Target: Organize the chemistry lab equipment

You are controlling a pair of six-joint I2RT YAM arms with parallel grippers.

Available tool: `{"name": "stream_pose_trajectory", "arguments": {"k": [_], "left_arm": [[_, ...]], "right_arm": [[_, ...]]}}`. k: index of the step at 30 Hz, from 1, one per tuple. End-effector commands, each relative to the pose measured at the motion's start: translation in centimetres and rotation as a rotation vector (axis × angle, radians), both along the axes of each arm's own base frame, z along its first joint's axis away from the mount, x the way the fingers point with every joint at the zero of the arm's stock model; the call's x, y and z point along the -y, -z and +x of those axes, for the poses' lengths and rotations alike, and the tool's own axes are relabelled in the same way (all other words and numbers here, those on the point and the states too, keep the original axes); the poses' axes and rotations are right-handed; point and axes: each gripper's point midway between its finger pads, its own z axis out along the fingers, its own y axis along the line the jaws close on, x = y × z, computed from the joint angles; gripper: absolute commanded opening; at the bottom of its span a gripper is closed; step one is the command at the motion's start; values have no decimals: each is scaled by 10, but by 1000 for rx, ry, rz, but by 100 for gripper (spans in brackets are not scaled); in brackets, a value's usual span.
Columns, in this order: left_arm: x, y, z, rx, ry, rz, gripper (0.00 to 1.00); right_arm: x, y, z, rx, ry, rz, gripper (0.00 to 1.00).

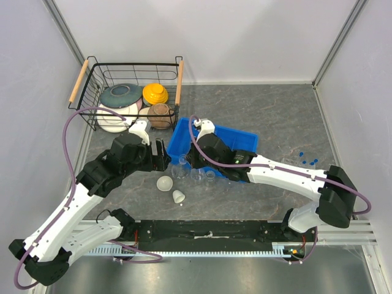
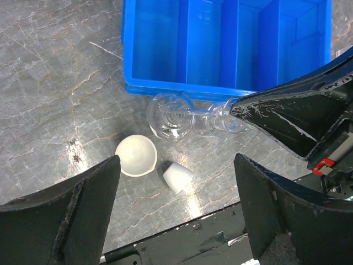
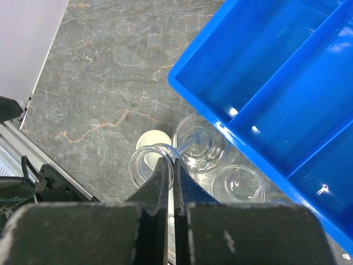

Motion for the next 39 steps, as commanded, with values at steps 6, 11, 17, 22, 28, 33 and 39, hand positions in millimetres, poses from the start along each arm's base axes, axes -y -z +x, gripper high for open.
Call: {"name": "stream_pose_trajectory", "arguments": {"k": [6, 11, 17, 22, 28, 33, 39], "left_arm": [[2, 0, 2, 8, 9, -3, 90], [3, 3, 4, 6, 9, -1, 90], [5, 2, 4, 12, 15, -8, 90], [7, 2, 4, 12, 23, -14, 90], [20, 3, 4, 29, 97, -41, 90], [52, -13, -5, 150, 308, -162, 91], [74, -40, -25, 251, 504, -247, 95]], "right_arm": [[-6, -65, -3, 82, -12, 107, 0], [-7, -87, -12, 107, -27, 132, 0], [0, -117, -18, 150, -19, 146, 0], [13, -135, -22, 173, -1, 147, 0], [27, -157, -26, 200, 18, 158, 0], [37, -168, -31, 195, 14, 145, 0], [58, -188, -42, 185, 9, 126, 0]]}}
